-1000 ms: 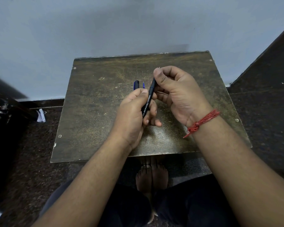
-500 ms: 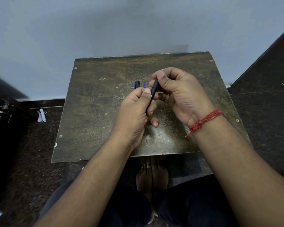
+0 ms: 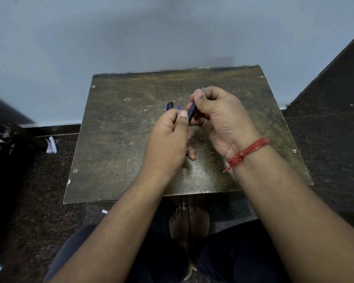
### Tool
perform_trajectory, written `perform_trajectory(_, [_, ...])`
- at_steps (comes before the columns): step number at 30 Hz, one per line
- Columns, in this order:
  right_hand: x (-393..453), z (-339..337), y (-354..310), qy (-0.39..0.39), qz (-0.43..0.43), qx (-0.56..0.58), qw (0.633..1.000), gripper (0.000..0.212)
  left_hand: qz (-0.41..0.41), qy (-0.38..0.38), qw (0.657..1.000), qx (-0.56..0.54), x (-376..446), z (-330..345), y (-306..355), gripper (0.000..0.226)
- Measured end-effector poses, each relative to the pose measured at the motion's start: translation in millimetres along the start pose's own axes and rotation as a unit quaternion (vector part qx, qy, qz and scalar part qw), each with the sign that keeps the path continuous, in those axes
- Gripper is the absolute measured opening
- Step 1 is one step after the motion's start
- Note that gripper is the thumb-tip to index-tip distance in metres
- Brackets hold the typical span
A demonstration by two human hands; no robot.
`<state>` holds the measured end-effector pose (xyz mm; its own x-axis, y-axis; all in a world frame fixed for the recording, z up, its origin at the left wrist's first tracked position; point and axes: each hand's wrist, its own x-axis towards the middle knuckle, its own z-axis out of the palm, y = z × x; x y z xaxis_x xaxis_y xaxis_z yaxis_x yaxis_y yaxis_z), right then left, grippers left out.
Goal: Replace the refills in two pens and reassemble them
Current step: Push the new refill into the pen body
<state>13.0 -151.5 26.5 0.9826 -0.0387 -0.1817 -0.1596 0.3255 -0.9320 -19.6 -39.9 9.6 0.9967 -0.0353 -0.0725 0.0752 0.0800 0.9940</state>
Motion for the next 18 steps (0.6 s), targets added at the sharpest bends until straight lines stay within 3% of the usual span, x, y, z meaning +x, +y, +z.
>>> perform_trajectory(3, [0, -3, -1, -0.005, -0.009, 0.002, 1.000, 0.014, -0.034, -0.008, 0.996, -0.080, 0, 0, 4, 0.030])
perform_trajectory(5, [4, -12, -3, 0.035, -0.066, -0.097, 0.992, 0.012, -0.060, -0.015, 0.989, -0.134, 0, -1, 7, 0.030])
perform_trajectory(8, [10, -33, -12, 0.146, -0.152, -0.306, 0.929, 0.004, -0.084, 0.000, 0.982, -0.169, 1, -6, 8, 0.027])
perform_trajectory(11, [12, -53, -20, 0.193, -0.160, -0.438, 0.863, 0.005, -0.090, 0.024, 0.980, -0.178, 4, -10, 7, 0.026])
perform_trajectory(14, [14, -57, -15, 0.166, -0.132, -0.543, 0.813, 0.004, -0.092, 0.028, 0.981, -0.169, 3, -9, 7, 0.026])
perform_trajectory(18, [11, -39, -5, 0.084, -0.089, -0.660, 0.741, 0.019, -0.096, 0.023, 0.983, -0.153, 2, -7, 6, 0.026])
